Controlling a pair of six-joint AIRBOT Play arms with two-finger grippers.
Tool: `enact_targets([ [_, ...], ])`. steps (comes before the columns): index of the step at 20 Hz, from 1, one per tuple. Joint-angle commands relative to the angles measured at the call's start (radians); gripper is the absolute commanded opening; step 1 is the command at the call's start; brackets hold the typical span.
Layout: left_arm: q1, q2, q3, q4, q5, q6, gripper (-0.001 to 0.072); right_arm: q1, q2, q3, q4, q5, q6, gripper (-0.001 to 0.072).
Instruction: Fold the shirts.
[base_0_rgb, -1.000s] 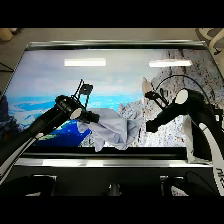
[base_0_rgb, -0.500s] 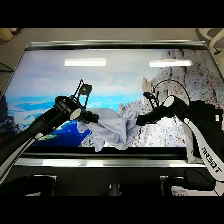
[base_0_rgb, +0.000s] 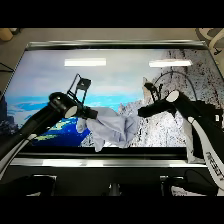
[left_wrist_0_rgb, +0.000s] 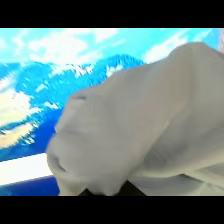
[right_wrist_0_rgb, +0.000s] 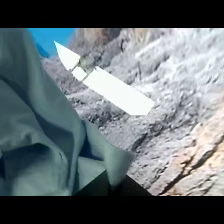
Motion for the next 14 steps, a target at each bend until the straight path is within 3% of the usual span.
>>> enact_targets([
  [1, 0.002, 0.119, 0.156, 0.245, -0.124, 0.046, 0.0025, -0.001, 0.22, 0.172, -0.258, 0.041, -0.041, 0.0012],
  [3, 0.009, 0.215, 0.33, 0.326, -0.2, 0.045, 0.0025, -0.001, 0.407, 0.311, -0.454, 0.045, 0.08, 0.0013],
  [5, 0.011, 0.309, 0.489, 0.311, -0.209, 0.028, 0.0025, -0.001, 0.581, 0.415, -0.543, 0.042, 0.164, 0.0013],
  [7, -0.012, 0.386, 0.575, 0.294, -0.203, -0.043, 0.0025, -0.001, 0.726, 0.446, -0.534, 0.024, 0.211, 0.0013],
  [10, -0.127, 0.441, 0.582, 0.262, -0.173, -0.029, 0.0025, -0.001, 0.84, 0.446, -0.507, 0.043, 0.253, 0.0013],
  [14, -0.213, 0.397, 0.577, 0.266, -0.177, 0.019, 0.0025, -0.001, 0.842, 0.446, -0.508, 0.023, 0.263, 0.0013],
])
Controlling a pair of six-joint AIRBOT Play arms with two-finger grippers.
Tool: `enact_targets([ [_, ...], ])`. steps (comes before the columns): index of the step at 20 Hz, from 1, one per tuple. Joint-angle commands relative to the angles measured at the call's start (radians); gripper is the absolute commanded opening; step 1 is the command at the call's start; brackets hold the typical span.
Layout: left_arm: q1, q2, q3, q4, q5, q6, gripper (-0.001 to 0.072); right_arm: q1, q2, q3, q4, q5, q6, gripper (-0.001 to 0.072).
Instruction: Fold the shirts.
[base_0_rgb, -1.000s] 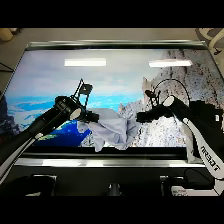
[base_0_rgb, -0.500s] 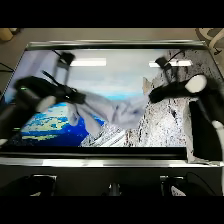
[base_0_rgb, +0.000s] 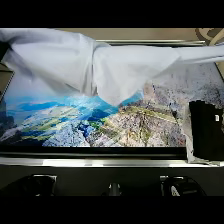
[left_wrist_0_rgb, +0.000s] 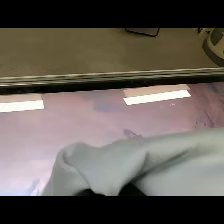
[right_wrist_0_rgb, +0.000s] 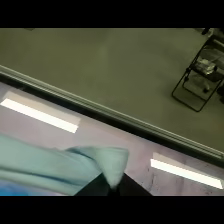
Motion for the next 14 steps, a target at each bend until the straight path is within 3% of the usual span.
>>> enact_targets([
  [1, -0.042, -0.025, 0.006, 0.011, -0.013, 0.021, 0.0025, 0.0, 0.016, 0.01, -0.012, -0.012, 0.026, 0.0013],
  [4, 0.019, -0.095, -0.096, 0.019, -0.081, 0.018, 0.0025, 0.0, -0.1, 0.01, -0.05, 0.123, 0.002, 0.0014],
  [7, 0.056, -0.179, -0.346, -0.005, -0.067, 0.017, 0.0025, 0.0, -0.336, -0.01, -0.032, 0.323, -0.095, 0.0016],
  [11, 0.1, -0.363, -0.637, -0.172, 0.104, 0.018, 0.0024, 0.001, -0.689, -0.106, 0.056, 0.146, -0.137, 0.0016],
  [14, 0.163, -0.53, -0.6, -0.217, 0.121, 0.04, 0.0024, 0.0, -0.887, -0.106, 0.204, 0.01, -0.134, 0.0016],
])
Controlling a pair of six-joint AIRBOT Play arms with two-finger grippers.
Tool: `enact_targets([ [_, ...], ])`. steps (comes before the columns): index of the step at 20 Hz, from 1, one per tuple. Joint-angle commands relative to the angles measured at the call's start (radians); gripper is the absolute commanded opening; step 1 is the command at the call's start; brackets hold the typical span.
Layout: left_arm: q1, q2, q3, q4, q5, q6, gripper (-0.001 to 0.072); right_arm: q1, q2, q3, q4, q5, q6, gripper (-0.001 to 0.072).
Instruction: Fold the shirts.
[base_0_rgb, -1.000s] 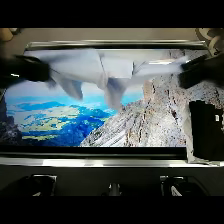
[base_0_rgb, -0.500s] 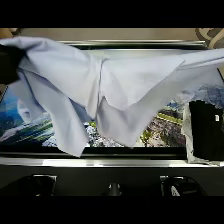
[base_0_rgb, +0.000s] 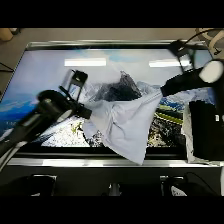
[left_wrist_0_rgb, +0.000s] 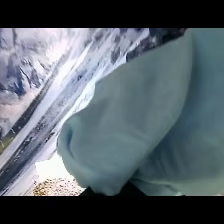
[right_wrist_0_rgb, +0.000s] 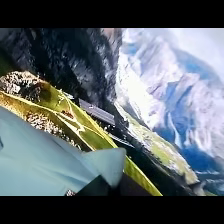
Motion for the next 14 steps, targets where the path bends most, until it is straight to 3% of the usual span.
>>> enact_targets([
  [1, 0.074, -0.175, -0.013, -0.084, 0.051, 0.032, 0.0024, 0.001, -0.227, -0.017, 0.184, -0.142, -0.017, 0.0016],
  [4, 0.16, -0.267, 0.098, -0.189, 0.058, 0.05, 0.0025, 0.001, -0.268, -0.017, 0.301, -0.206, -0.005, 0.0022],
  [5, 0.187, -0.288, 0.136, -0.235, 0.058, 0.051, 0.0035, 0.001, -0.266, -0.016, 0.317, -0.245, -0.006, 0.0148],
  [6, 0.21, -0.297, 0.171, -0.256, 0.038, 0.087, 0.0248, -0.003, -0.258, -0.006, 0.323, -0.233, -0.013, 0.0412],
  [7, 0.241, -0.294, 0.207, -0.258, -0.005, 0.13, 0.071, -0.018, -0.243, 0.018, 0.319, -0.185, -0.044, 0.0611],
  [10, 0.376, -0.232, 0.262, -0.369, -0.138, 0.291, 0.0719, -0.14, -0.172, 0.057, 0.306, 0.031, -0.113, 0.0591],
  [13, 0.493, -0.12, 0.12, -0.586, -0.164, 0.329, 0.0712, -0.281, -0.136, -0.008, 0.255, 0.275, -0.143, 0.0528],
  [14, 0.5, -0.081, 0.024, -0.615, -0.134, 0.329, 0.0633, -0.304, -0.117, -0.075, 0.255, 0.307, -0.173, 0.0528],
])
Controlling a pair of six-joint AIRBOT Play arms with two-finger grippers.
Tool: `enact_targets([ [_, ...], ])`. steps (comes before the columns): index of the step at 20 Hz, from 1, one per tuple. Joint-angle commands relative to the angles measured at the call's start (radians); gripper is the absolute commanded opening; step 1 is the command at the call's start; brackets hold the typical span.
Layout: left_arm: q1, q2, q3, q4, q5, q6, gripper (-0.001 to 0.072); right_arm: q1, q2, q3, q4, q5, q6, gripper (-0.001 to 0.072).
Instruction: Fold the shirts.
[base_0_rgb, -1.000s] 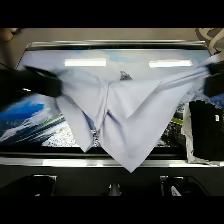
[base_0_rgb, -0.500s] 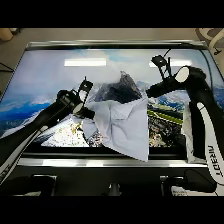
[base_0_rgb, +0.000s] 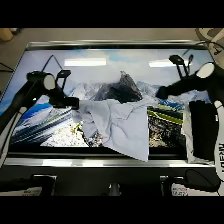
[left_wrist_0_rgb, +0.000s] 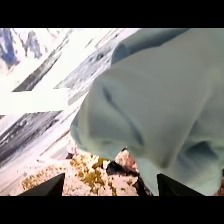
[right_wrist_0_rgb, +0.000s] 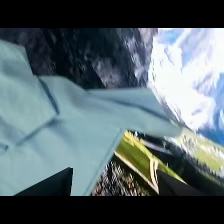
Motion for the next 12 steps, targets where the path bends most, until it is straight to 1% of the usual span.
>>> enact_targets([
  [1, 0.073, 0.126, -0.244, -0.211, 0.041, 0.063, 0.0496, -0.105, 0.065, -0.166, -0.017, 0.211, -0.084, 0.0527],
  [2, 0.064, 0.162, -0.368, -0.26, 0.111, 0.062, 0.0488, -0.105, 0.093, -0.257, -0.014, 0.207, -0.095, 0.0527],
  [4, 0.054, 0.186, -0.557, -0.4, 0.268, 0.072, 0.0547, -0.093, 0.148, -0.426, 0.027, 0.157, -0.134, 0.0527],
  [6, 0.049, 0.168, -0.656, -0.544, 0.41, 0.133, 0.0547, -0.09, 0.163, -0.514, 0.053, 0.128, -0.144, 0.0528],
  [8, 0.041, 0.136, -0.674, -0.594, 0.475, 0.148, 0.0546, -0.09, 0.163, -0.552, 0.053, 0.119, -0.146, 0.0531],
  [10, 0.032, 0.108, -0.672, -0.608, 0.507, 0.15, 0.0545, -0.09, 0.163, -0.56, 0.053, 0.119, -0.146, 0.0558],
  [12, 0.031, 0.092, -0.672, -0.614, 0.543, 0.15, 0.0536, -0.09, 0.163, -0.573, 0.054, 0.111, -0.146, 0.0571],
])
